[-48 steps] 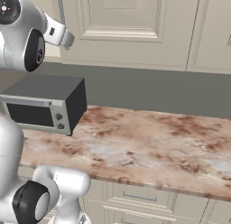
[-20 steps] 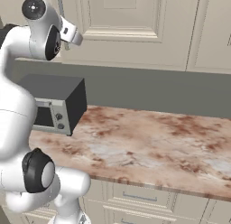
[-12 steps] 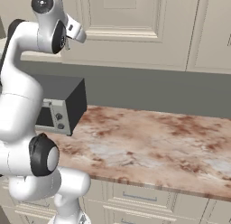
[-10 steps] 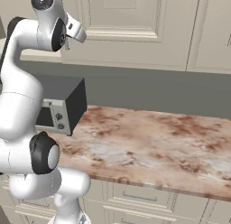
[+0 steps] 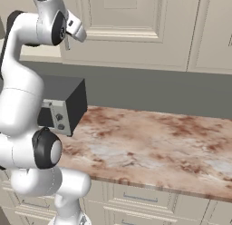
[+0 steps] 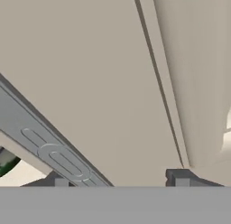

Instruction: Move the bowls from the cabinet to the plates on the dining table.

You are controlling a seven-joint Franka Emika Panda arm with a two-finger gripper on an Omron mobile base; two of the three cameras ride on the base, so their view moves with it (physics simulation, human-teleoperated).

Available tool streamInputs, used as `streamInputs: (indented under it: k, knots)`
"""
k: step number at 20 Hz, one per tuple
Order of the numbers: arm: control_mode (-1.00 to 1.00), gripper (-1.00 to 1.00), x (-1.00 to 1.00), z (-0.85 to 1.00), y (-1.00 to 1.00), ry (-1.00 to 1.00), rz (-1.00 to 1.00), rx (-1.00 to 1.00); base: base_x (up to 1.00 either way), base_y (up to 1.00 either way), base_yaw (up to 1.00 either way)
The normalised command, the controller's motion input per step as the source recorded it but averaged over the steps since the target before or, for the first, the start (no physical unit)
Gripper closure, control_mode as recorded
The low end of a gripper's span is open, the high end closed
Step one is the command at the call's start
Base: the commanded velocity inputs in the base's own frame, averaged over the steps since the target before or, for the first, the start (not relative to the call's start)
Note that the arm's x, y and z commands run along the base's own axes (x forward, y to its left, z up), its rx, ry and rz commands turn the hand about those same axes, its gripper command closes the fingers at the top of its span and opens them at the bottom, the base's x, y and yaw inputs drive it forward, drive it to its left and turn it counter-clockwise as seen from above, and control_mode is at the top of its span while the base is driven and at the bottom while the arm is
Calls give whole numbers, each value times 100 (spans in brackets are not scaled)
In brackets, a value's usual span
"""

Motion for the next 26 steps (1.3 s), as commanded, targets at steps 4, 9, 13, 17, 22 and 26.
streamInputs:
  k: [4,9,13,17,22,26]
  knots:
    - [-100,100,0,0,0,0,0,0,0,0,0]
    - [-100,100,-13,0,-10,-4,0,0,0,0,0]
    - [-100,100,-29,0,-26,-8,0,3,0,0,0]
    - [-100,100,-41,0,-44,-9,0,4,0,0,0]
    - [-100,100,-42,0,-57,-9,0,5,0,0,0]
    - [-100,100,-48,0,-73,-9,0,5,0,0,0]
